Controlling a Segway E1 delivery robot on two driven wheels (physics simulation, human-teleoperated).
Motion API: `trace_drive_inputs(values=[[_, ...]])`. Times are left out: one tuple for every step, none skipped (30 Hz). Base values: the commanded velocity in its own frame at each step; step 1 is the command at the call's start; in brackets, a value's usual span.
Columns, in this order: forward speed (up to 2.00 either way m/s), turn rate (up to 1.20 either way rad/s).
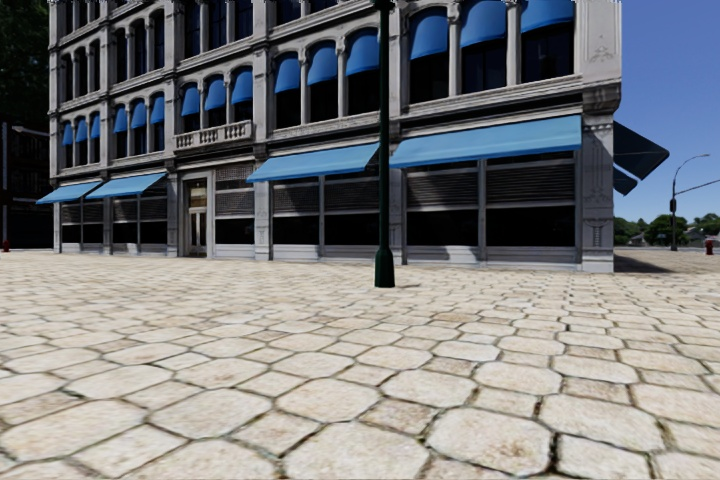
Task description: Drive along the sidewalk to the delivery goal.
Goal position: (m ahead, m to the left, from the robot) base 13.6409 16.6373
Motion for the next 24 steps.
trace_drive_inputs(values=[[1.33,0.29],[1.34,0.29],[1.36,0.29],[1.37,0.29],[1.38,0.31],[1.4,0.35],[1.43,0.38],[1.45,0.39],[1.45,0.39],[1.46,0.4],[1.47,0.4],[1.48,0.41],[1.5,0.41],[1.5,0.42],[1.51,0.43],[1.53,0.43],[1.53,0.43],[1.53,0.44],[1.55,0.45],[1.57,0.46],[1.57,0.46],[1.57,0.46],[1.57,0.46],[1.57,0.46]])
